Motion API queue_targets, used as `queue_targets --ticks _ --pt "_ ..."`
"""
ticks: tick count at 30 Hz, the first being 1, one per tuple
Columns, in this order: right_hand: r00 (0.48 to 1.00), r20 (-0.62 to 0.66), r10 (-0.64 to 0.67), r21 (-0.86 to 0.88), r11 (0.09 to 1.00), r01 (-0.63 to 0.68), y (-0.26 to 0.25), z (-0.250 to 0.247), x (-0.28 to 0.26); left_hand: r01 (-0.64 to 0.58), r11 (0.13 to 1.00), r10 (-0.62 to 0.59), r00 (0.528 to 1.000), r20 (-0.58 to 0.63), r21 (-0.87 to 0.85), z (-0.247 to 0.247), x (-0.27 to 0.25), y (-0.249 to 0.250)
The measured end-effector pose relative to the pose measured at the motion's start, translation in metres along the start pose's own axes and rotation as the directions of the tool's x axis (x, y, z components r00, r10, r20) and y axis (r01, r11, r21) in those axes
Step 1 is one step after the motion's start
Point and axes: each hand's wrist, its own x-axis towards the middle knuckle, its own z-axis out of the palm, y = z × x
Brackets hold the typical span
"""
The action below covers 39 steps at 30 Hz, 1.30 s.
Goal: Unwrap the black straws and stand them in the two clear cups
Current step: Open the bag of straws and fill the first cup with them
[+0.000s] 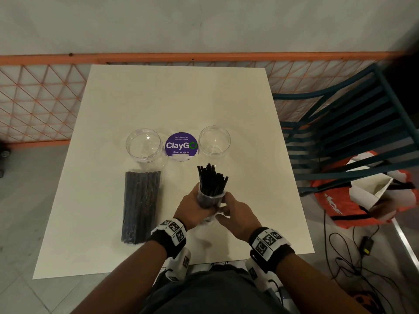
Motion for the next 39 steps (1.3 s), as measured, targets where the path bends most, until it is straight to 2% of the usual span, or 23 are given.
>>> queue_targets --ticks 5,9,11,13,14,15,16,17,18,19,20,21,22,23,24,25,26,30,32,34,35,36,39 --pt "0.995 -0.030 -0.095 0.018 0.995 0.096 0.002 -0.008 -0.007 0.009 0.985 0.004 0.997 0.073 -0.174 -0.012 -0.001 0.007" --pt "0.940 -0.155 -0.304 -0.294 0.922 0.250 0.004 -0.025 -0.011 0.021 0.933 0.043 0.985 0.169 -0.360 -0.036 -0.008 0.030" --pt "0.800 -0.267 -0.538 -0.567 0.759 0.321 0.000 -0.035 -0.006 0.021 0.900 0.097 0.964 0.248 -0.435 -0.053 -0.011 0.035" --pt "0.614 -0.196 -0.765 -0.759 0.515 0.398 -0.015 -0.045 0.000 -0.019 0.916 0.139 0.952 0.273 -0.401 -0.046 -0.012 0.051" --pt "0.547 -0.079 -0.833 -0.810 0.373 0.452 -0.023 -0.048 0.004 -0.060 0.968 0.113 0.970 0.213 -0.243 -0.033 -0.007 0.057" --pt "0.507 0.063 -0.860 -0.832 0.236 0.503 -0.030 -0.050 0.009 0.036 0.999 -0.038 0.999 -0.033 -0.037 -0.031 0.009 0.061" --pt "0.492 0.193 -0.849 -0.832 0.124 0.540 -0.036 -0.053 0.013 0.051 0.999 -0.051 0.980 -0.190 -0.003 -0.016 0.016 0.071" --pt "0.485 0.287 -0.826 -0.825 0.044 0.563 -0.042 -0.056 0.018 0.000 0.988 0.084 0.830 -0.552 0.152 0.013 0.028 0.084" --pt "0.476 0.342 -0.810 -0.819 -0.007 0.574 -0.048 -0.061 0.024 0.046 0.952 0.196 0.669 -0.717 0.303 0.049 0.043 0.107" --pt "0.460 0.364 -0.809 -0.808 -0.029 0.588 -0.051 -0.063 0.030 0.096 0.931 0.223 0.613 -0.758 0.352 0.061 0.044 0.119" --pt "0.436 0.368 -0.821 -0.798 -0.038 0.601 -0.055 -0.067 0.035 0.111 0.944 0.157 0.679 -0.717 0.311 0.045 0.035 0.127" --pt "0.409 0.366 -0.836 -0.790 -0.046 0.612 -0.059 -0.071 0.039 0.082 0.989 -0.008 0.866 -0.500 0.127 0.002 0.015 0.125" --pt "0.384 0.360 -0.850 -0.784 -0.053 0.618 -0.064 -0.074 0.044 0.127 0.991 -0.118 0.976 -0.185 0.037 -0.033 -0.008 0.119" --pt "0.357 0.348 -0.867 -0.781 -0.057 0.622 -0.068 -0.078 0.049 0.083 0.996 -0.083 0.997 -0.011 0.011 -0.051 -0.019 0.110" --pt "0.338 0.329 -0.882 -0.774 -0.047 0.631 -0.072 -0.080 0.054 -0.069 0.984 0.108 0.962 0.249 -0.162 -0.062 -0.025 0.113" --pt "0.326 0.302 -0.896 -0.771 -0.028 0.637 -0.076 -0.083 0.061 -0.067 0.946 0.210 0.870 0.446 -0.316 -0.076 -0.031 0.118" --pt "0.327 0.268 -0.906 -0.774 -0.001 0.633 -0.080 -0.086 0.067 -0.059 0.938 0.219 0.865 0.451 -0.342 -0.088 -0.031 0.118" --pt "0.336 0.017 -0.942 -0.754 0.209 0.622 -0.096 -0.099 0.086 -0.036 0.899 0.177 0.942 0.286 -0.437 -0.100 -0.013 0.123" --pt "0.363 -0.034 -0.931 -0.727 0.273 0.630 -0.103 -0.105 0.093 -0.058 0.900 0.192 0.942 0.274 -0.433 -0.107 -0.011 0.131" --pt "0.394 -0.059 -0.917 -0.716 0.314 0.624 -0.107 -0.111 0.100 0.019 0.894 0.119 0.953 0.278 -0.447 -0.114 -0.012 0.143" --pt "0.432 -0.096 -0.897 -0.698 0.370 0.613 -0.111 -0.113 0.102 0.062 0.889 0.076 0.957 0.280 -0.455 -0.114 -0.012 0.151" --pt "0.516 -0.163 -0.841 -0.659 0.482 0.577 -0.115 -0.115 0.103 0.061 0.889 0.063 0.966 0.252 -0.454 -0.114 -0.010 0.156" --pt "0.772 -0.357 -0.526 -0.469 0.815 0.339 -0.116 -0.120 0.108 -0.065 0.939 0.049 0.997 -0.055 -0.336 -0.115 -0.002 0.173"
